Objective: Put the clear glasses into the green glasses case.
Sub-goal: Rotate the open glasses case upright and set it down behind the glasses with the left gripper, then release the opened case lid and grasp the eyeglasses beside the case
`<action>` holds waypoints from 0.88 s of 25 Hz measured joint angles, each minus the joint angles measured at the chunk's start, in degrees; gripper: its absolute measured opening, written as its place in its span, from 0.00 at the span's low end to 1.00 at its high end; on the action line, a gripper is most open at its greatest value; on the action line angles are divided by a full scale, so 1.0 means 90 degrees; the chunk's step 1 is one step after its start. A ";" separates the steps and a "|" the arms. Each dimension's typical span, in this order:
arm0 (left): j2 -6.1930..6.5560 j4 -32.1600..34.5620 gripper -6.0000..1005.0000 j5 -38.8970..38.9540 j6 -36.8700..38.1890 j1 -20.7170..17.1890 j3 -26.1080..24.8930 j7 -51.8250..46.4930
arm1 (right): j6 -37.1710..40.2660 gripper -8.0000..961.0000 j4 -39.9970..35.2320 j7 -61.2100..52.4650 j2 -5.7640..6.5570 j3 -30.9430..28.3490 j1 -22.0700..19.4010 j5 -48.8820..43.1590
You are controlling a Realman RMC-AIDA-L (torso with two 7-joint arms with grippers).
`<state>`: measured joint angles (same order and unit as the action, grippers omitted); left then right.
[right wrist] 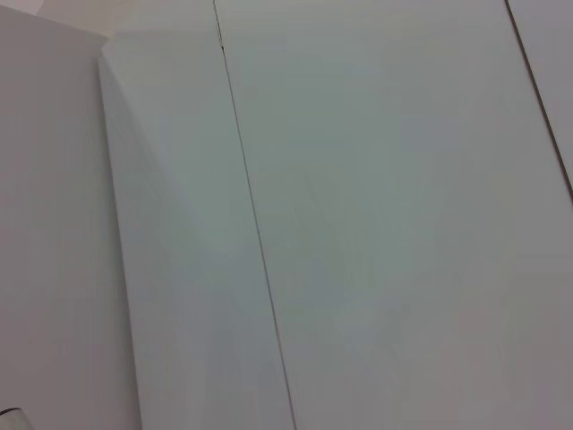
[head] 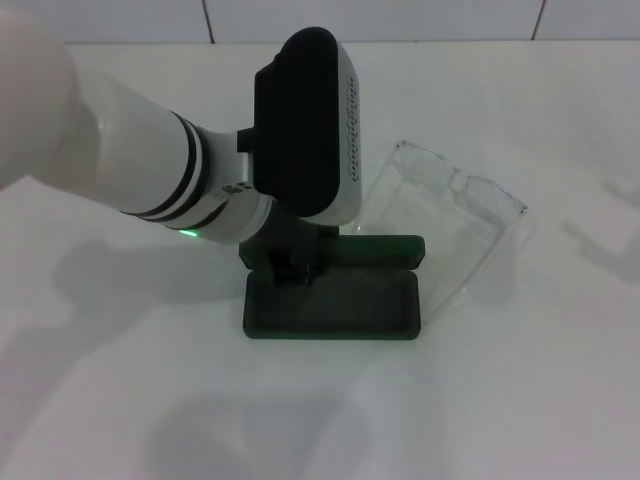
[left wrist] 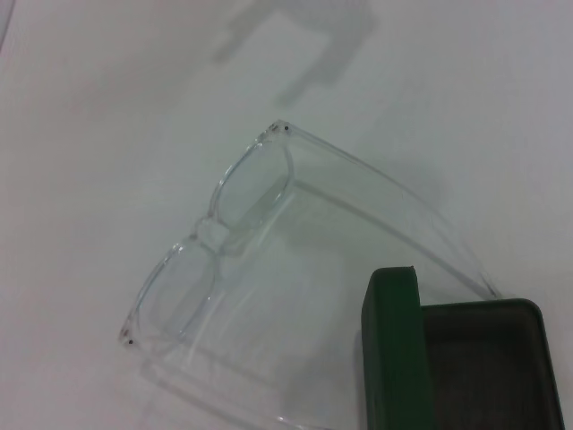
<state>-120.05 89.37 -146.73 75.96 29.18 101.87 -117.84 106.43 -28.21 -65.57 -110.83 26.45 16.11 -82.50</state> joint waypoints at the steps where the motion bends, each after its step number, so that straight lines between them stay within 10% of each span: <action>1: 0.0000 -0.0009 0.21 -0.0007 0.0003 0.0000 0.0000 -0.0016 | -0.0003 0.88 0.0000 0.0000 0.0000 0.0000 0.0004 -0.0005; 16: 0.0003 0.0042 0.55 0.0079 0.0080 0.0001 -0.0001 -0.0254 | 0.0015 0.87 0.0000 0.0000 0.0000 0.0050 0.0008 -0.0023; 22: 0.0022 0.0643 0.55 0.0431 0.0103 -0.0092 -0.0180 -0.0362 | -0.0049 0.86 -0.0305 -0.0287 0.0003 0.0107 0.0139 -0.0504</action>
<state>-119.86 95.15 -142.85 76.88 28.35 100.25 -121.10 105.98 -30.96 -68.15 -110.80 27.42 17.36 -87.04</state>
